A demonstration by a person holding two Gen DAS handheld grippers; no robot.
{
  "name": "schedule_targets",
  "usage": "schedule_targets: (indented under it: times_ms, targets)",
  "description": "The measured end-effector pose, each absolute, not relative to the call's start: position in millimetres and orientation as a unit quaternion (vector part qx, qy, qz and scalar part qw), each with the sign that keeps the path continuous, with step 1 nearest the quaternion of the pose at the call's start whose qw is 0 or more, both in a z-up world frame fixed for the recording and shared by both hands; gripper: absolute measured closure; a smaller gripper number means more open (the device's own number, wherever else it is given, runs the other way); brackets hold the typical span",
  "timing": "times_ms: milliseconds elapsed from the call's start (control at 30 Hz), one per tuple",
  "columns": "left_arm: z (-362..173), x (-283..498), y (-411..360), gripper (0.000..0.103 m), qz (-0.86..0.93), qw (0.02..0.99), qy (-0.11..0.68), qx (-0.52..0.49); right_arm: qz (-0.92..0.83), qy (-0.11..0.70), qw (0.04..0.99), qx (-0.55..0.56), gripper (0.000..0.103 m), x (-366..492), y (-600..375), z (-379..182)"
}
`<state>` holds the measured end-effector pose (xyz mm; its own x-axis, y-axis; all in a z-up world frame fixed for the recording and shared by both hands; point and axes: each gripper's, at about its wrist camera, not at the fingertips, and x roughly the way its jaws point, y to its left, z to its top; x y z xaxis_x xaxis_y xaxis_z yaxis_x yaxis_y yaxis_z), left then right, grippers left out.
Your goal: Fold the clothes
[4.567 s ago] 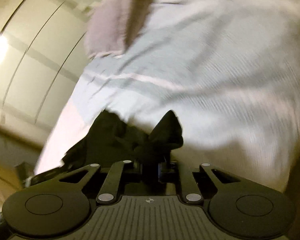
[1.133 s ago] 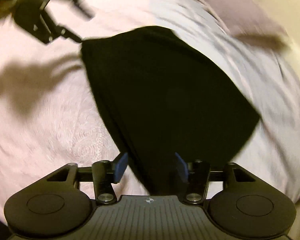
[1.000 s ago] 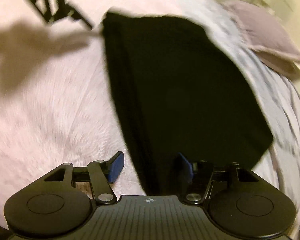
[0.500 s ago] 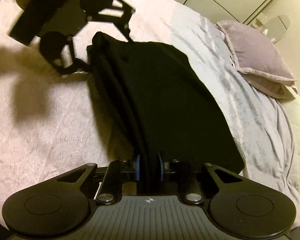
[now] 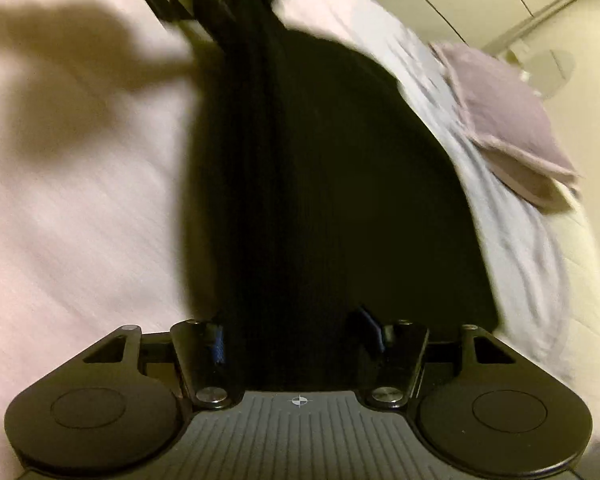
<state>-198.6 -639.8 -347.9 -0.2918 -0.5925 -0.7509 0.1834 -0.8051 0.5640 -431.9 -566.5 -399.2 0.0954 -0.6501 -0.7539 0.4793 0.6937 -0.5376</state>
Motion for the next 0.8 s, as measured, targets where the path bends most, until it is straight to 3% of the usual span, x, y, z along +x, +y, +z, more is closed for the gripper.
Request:
schedule_targets:
  times_ms: [33,67,133,167,233,267,367,800]
  targets:
    - [-350,-200,-635,0.073,-0.778,0.244,-0.201,0.543,-0.387,0.560,0.727,-0.083,0.050,-439,-572,-401]
    - [-355,-202,-632,0.068,-0.772,0.237,-0.222,0.547,-0.389,0.568,0.720,-0.087,0.065,-445,-576,-402]
    - [-372,-206,-623,0.056,-0.736,0.219,-0.295,0.568,-0.364,0.572,0.728,-0.100,0.084,-447,-573,-393]
    - [-377,-207,-621,0.055,-0.724,0.213,-0.314,0.576,-0.360,0.572,0.730,-0.100,0.086,-447,-573,-389]
    - [-387,-208,-620,0.057,-0.702,0.202,-0.344,0.590,-0.358,0.572,0.733,-0.091,0.088,-448,-577,-378]
    - [-386,-209,-622,0.069,-0.703,0.199,-0.334,0.596,-0.358,0.571,0.734,-0.084,0.089,-449,-580,-371]
    - [-368,-210,-626,0.080,-0.710,0.214,-0.310,0.595,-0.357,0.568,0.737,-0.081,0.090,-447,-582,-348]
    - [-231,-237,-627,0.082,-0.739,0.265,-0.269,0.558,-0.355,0.556,0.746,-0.086,0.091,-481,-597,-205]
